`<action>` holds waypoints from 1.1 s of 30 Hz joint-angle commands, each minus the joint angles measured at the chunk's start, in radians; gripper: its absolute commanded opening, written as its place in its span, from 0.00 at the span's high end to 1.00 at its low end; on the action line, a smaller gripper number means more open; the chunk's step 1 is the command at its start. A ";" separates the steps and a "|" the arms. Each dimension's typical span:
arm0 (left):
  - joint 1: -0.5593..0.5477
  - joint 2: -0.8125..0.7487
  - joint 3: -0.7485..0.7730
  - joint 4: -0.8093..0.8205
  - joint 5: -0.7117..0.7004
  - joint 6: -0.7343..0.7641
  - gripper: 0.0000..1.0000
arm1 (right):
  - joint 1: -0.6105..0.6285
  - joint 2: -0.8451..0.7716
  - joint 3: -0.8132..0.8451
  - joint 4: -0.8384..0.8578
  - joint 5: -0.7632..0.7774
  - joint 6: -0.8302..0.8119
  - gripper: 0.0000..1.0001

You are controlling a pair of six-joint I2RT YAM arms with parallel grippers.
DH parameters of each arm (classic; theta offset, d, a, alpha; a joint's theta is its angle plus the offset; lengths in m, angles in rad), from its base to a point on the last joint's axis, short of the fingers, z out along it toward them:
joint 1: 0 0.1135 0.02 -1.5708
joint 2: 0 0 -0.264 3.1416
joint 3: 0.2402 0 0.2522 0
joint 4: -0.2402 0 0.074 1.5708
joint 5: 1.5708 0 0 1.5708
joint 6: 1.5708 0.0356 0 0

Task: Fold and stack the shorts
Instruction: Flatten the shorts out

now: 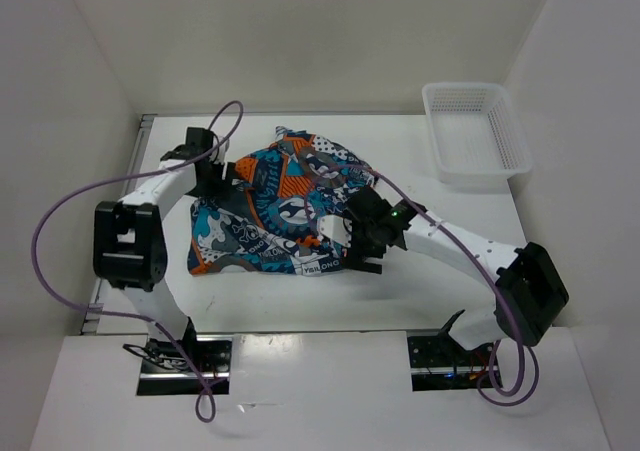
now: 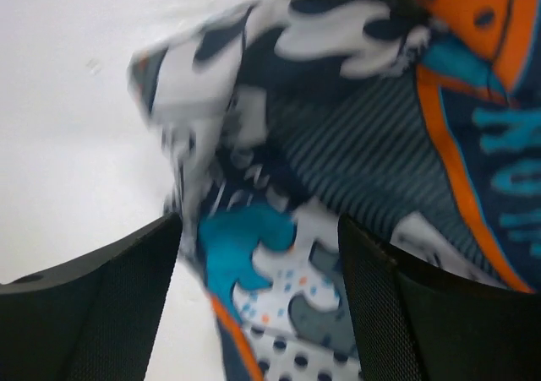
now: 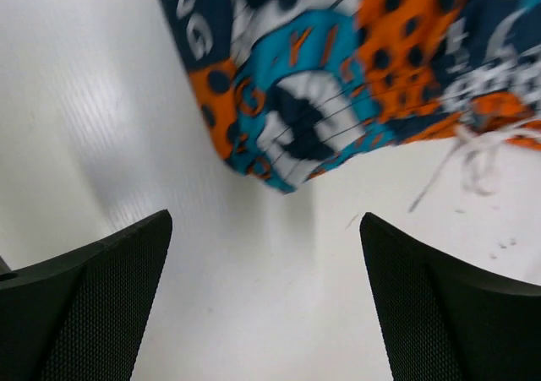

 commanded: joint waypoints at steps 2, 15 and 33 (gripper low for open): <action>0.001 -0.341 -0.092 -0.033 -0.050 0.002 0.18 | -0.038 -0.011 0.140 0.006 -0.088 0.147 0.07; -0.122 -0.529 -0.551 -0.150 -0.119 0.002 0.22 | -0.048 0.088 0.045 0.201 -0.083 0.140 0.64; -0.112 -0.476 -0.680 -0.271 -0.044 0.002 0.67 | 0.140 0.104 -0.206 0.054 0.007 -0.214 1.00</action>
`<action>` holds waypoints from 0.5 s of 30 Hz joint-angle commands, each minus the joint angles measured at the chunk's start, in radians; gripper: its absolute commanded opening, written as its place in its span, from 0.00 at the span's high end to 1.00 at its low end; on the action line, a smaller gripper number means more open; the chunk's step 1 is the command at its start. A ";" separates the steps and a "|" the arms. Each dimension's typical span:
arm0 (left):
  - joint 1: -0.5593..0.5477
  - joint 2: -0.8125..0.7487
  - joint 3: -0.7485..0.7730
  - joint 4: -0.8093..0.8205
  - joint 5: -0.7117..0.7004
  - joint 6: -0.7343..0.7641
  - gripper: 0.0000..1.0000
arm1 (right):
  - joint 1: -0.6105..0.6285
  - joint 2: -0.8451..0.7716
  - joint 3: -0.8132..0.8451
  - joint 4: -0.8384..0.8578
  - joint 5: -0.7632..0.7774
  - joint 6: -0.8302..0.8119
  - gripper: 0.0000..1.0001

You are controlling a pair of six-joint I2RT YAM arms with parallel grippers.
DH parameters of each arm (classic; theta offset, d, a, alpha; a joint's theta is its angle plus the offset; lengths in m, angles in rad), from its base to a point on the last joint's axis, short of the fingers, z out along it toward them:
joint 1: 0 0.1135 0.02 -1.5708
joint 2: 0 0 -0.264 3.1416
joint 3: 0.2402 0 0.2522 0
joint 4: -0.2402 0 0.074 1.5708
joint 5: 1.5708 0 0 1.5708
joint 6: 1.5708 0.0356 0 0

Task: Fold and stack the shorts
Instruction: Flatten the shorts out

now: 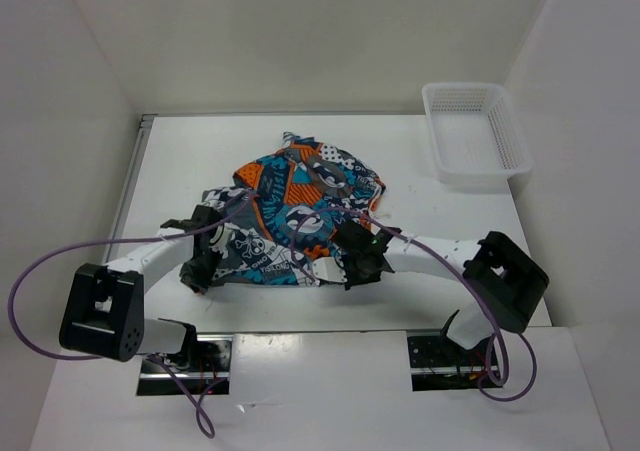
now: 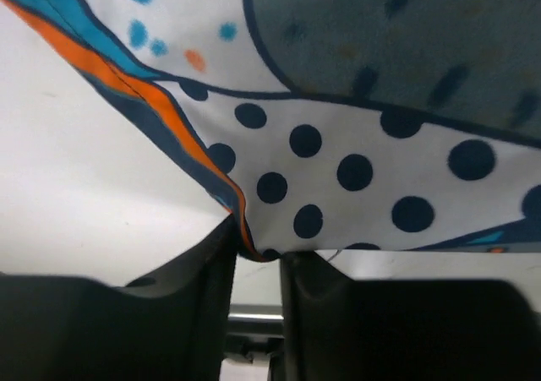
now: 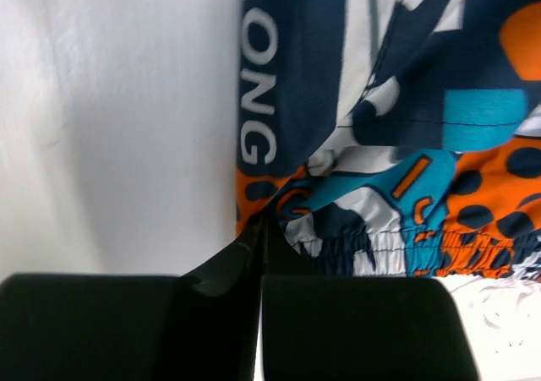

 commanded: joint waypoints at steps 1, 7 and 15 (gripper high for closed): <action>0.005 -0.013 -0.022 -0.092 -0.005 0.003 0.69 | 0.020 -0.029 -0.044 -0.137 -0.002 -0.090 1.00; 0.005 -0.054 0.161 -0.247 0.128 0.003 0.47 | 0.021 -0.087 0.061 -0.125 0.000 0.026 0.76; 0.049 0.040 0.619 -0.180 0.360 0.003 0.29 | -0.082 -0.196 0.361 -0.013 -0.164 0.308 0.10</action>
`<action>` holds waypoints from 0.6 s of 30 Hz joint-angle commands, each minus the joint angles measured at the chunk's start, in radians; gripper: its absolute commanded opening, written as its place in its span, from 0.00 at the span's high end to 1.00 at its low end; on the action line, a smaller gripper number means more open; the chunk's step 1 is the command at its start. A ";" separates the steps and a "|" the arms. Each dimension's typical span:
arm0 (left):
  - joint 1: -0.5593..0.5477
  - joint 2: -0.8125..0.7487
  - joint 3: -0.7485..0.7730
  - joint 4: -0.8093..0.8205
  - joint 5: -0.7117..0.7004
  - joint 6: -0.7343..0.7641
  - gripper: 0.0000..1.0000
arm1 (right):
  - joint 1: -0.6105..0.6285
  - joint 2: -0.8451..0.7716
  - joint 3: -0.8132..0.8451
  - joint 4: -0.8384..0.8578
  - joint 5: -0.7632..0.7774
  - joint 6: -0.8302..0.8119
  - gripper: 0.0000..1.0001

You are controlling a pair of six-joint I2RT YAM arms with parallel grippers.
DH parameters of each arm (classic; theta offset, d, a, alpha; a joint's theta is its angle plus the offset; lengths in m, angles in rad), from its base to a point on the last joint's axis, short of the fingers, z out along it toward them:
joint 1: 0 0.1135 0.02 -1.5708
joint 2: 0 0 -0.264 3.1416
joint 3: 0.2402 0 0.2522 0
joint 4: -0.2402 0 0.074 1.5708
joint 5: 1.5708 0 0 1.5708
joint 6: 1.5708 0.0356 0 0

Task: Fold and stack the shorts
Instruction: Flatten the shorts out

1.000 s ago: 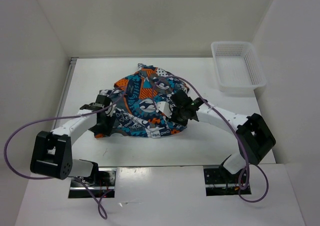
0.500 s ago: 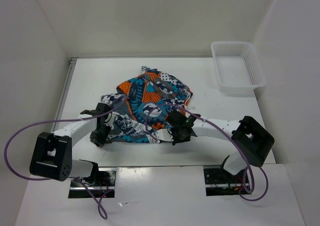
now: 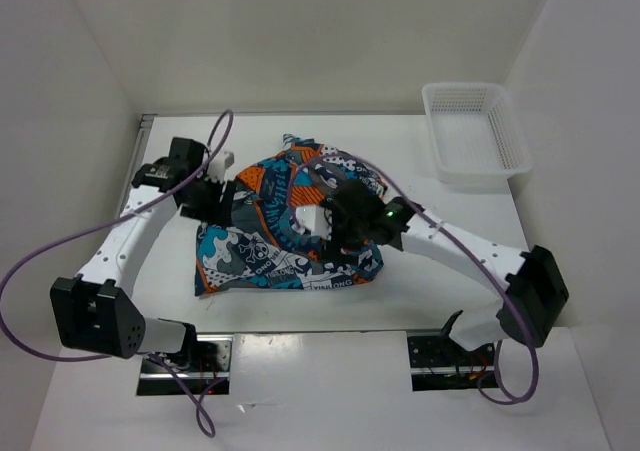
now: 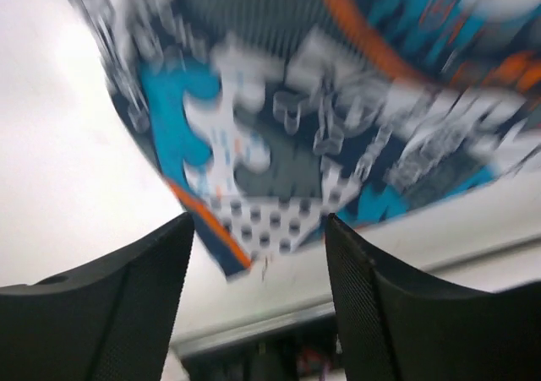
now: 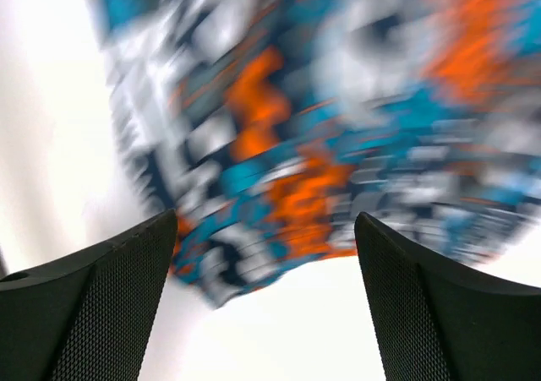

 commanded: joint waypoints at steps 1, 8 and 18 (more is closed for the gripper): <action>0.021 0.083 0.125 0.110 0.094 0.002 0.28 | -0.098 -0.096 0.123 0.128 -0.080 0.180 0.10; 0.042 0.457 0.377 0.361 0.007 0.002 0.19 | -0.437 0.193 0.310 0.355 -0.109 0.583 0.10; 0.042 0.807 0.650 0.442 0.110 0.002 0.14 | -0.602 0.442 0.388 0.427 -0.006 0.686 0.10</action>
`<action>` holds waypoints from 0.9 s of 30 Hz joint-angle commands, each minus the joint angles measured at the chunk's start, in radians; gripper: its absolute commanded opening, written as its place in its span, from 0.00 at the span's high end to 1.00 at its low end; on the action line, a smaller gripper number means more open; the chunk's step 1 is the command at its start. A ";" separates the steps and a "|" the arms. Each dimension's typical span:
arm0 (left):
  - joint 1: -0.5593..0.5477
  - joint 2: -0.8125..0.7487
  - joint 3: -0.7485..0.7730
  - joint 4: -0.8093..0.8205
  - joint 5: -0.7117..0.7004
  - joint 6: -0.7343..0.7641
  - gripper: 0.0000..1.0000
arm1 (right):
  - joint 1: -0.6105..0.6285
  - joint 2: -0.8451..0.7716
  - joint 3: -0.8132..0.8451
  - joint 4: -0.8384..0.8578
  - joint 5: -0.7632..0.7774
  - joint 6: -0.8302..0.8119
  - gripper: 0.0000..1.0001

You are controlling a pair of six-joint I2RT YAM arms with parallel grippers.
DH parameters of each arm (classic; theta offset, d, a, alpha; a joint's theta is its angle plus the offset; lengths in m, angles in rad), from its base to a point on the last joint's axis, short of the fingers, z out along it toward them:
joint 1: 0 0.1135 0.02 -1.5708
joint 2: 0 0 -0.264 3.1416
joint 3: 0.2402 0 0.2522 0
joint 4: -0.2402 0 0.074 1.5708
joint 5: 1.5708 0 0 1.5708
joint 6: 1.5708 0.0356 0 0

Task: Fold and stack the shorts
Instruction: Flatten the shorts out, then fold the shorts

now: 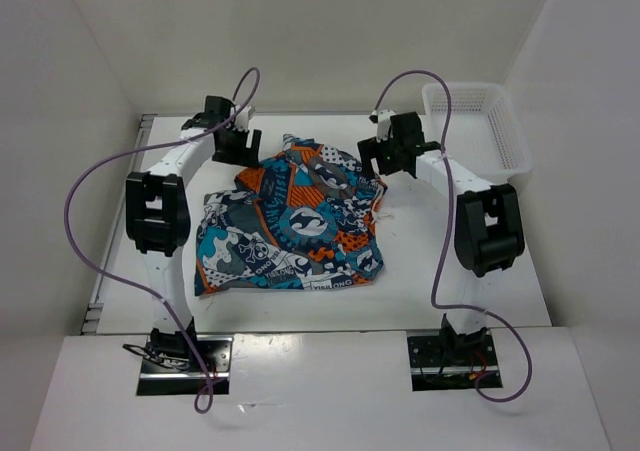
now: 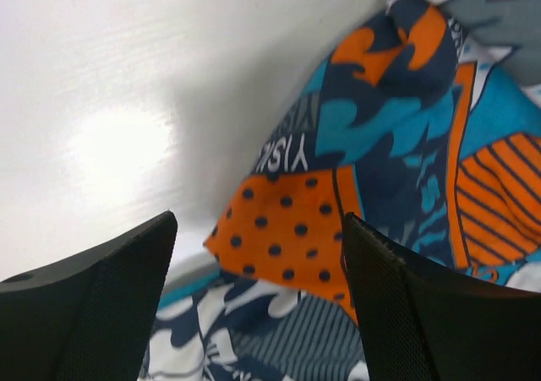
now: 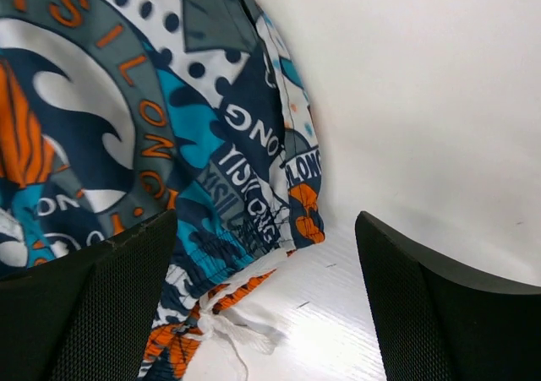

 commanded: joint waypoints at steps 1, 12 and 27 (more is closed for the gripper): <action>0.000 0.057 0.047 0.049 0.034 0.004 0.14 | 0.004 0.036 0.054 0.066 0.027 0.048 0.10; -0.061 0.078 -0.095 0.015 0.102 0.004 0.39 | 0.004 0.196 0.044 0.076 0.167 0.095 0.12; -0.061 -0.066 0.089 -0.025 0.022 0.004 1.00 | 0.042 0.165 0.096 0.090 0.172 0.032 1.00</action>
